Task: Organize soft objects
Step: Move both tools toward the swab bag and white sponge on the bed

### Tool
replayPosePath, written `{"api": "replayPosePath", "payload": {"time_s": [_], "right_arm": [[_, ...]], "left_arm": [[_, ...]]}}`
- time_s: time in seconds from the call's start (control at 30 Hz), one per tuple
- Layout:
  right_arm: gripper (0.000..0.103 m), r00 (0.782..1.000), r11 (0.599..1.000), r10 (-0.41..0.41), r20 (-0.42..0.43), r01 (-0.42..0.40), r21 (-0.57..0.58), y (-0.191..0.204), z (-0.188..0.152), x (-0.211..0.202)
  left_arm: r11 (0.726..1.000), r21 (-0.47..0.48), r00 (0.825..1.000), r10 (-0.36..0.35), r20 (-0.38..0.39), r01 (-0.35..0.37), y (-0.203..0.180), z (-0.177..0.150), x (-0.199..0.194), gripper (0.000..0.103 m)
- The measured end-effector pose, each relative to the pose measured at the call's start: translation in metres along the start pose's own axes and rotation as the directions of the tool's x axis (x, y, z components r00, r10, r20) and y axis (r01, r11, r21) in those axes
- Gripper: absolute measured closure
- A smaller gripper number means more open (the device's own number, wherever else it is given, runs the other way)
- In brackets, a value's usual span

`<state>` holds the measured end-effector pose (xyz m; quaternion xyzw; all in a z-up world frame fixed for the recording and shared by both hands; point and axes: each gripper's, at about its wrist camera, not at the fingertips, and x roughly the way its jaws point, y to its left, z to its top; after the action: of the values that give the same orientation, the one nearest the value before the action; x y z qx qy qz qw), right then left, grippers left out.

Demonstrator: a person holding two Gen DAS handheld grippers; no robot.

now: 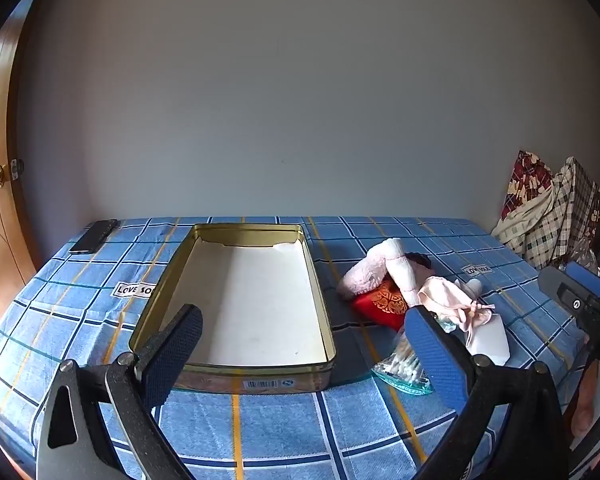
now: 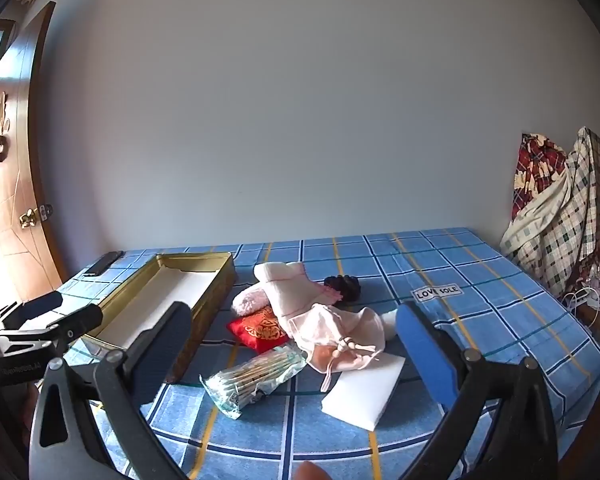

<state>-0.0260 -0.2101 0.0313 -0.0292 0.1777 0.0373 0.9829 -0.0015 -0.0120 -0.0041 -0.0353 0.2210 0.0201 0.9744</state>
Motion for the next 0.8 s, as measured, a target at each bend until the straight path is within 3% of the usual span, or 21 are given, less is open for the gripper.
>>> {"api": "replayPosePath", "payload": {"time_s": [0.8], "right_arm": [[0.0,0.999,1.0,-0.018,-0.029,0.019,0.019,-0.014,-0.011,0.005]], "left_arm": [[1.0,0.005,1.0,-0.019,-0.021,0.019,-0.001,-0.008,0.01,0.001]]}}
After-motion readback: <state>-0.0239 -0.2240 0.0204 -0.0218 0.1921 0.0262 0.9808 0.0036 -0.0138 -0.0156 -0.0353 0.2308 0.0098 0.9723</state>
